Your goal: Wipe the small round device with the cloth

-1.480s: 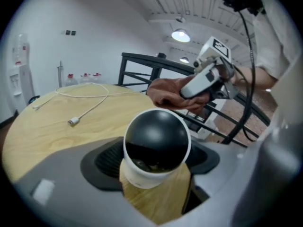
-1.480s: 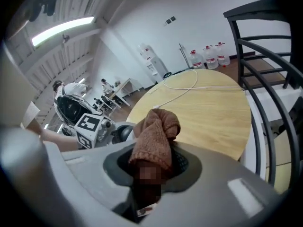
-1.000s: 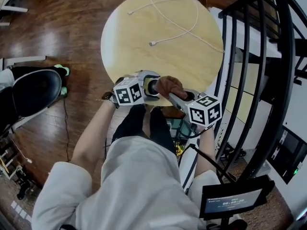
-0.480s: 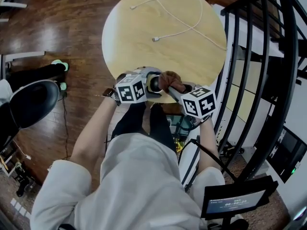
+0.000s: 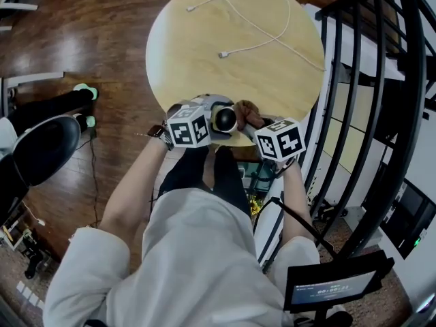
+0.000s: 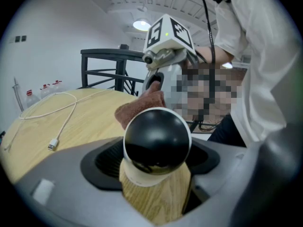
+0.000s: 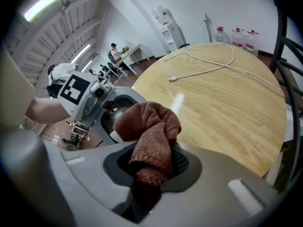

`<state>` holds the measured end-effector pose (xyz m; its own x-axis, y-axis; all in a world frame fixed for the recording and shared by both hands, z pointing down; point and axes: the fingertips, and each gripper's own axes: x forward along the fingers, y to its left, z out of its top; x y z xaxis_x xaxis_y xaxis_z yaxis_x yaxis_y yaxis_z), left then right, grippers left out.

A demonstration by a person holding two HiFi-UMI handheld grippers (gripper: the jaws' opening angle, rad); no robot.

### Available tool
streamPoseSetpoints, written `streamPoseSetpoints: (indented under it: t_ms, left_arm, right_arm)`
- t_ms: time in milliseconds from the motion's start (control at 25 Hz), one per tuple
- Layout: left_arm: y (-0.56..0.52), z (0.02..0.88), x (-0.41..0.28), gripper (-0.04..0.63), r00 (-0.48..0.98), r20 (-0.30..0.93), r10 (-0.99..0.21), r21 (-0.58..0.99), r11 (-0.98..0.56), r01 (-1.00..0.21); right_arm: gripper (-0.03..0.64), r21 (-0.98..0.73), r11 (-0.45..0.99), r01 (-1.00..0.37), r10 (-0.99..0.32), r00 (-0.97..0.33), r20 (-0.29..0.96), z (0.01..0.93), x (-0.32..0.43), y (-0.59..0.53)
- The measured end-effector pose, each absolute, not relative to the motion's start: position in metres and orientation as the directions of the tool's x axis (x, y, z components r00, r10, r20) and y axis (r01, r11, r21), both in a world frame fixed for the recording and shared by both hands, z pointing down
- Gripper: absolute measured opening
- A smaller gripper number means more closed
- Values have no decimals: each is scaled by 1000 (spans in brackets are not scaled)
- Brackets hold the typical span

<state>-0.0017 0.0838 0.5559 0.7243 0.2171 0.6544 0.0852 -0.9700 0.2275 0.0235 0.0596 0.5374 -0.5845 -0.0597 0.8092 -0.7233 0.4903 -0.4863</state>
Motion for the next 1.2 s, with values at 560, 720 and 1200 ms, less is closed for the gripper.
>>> streamPoseSetpoints:
  t_ms: [560,720,1200]
  left_arm:
    - [89,557,-3,382,690,684,236,204,-970,129]
    - [90,560,-5,369,684,695,221,179,-975,133]
    - [90,567,-13,420,581,800,-151,42,-951,-305]
  right_arm:
    - [87,-313,583,-750,2,-385,923,572,26,72]
    - [87,-248,654,-715,5,-324,946,582,21,76]
    - [87,-326,441,-836,-108,-410,906,573,53,99]
